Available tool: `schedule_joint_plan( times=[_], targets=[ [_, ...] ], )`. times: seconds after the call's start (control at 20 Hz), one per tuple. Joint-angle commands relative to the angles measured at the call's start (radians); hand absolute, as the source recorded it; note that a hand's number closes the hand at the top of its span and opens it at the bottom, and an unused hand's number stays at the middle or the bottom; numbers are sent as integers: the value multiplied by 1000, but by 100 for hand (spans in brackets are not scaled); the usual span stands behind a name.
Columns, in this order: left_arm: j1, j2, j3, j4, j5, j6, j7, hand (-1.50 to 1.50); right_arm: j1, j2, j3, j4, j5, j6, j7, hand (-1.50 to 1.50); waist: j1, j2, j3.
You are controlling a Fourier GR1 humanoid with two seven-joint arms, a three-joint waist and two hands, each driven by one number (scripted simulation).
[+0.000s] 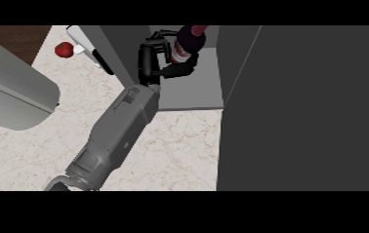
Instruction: Pick up the wine, place it into the cabinet and close the cabinet
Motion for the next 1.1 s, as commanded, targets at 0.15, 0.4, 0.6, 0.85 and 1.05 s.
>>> schedule_joint_plan(
  times=[0.15,0.4,0.6,0.85,1.05],
  targets=[
    [-101,-2,55,152,5,14,-91,150,10,-18,-51,-95,-103,-2,55,-150,-2,1,0],
    [-144,-2,90,199,41,-12,-87,150,86,1,-33,-103,-86,35,-4,-150,-6,0,0],
    [-126,-2,162,256,101,-59,-155,150,17,2,4,-85,-69,9,29,-150,-23,9,-1],
    [-152,39,212,279,131,-155,-115,150,37,17,30,-122,-41,-16,48,-150,-14,6,-1],
    [-174,-3,215,311,139,-101,-158,150,59,2,-6,-94,-93,18,11,-150,-18,6,0]
  ],
)
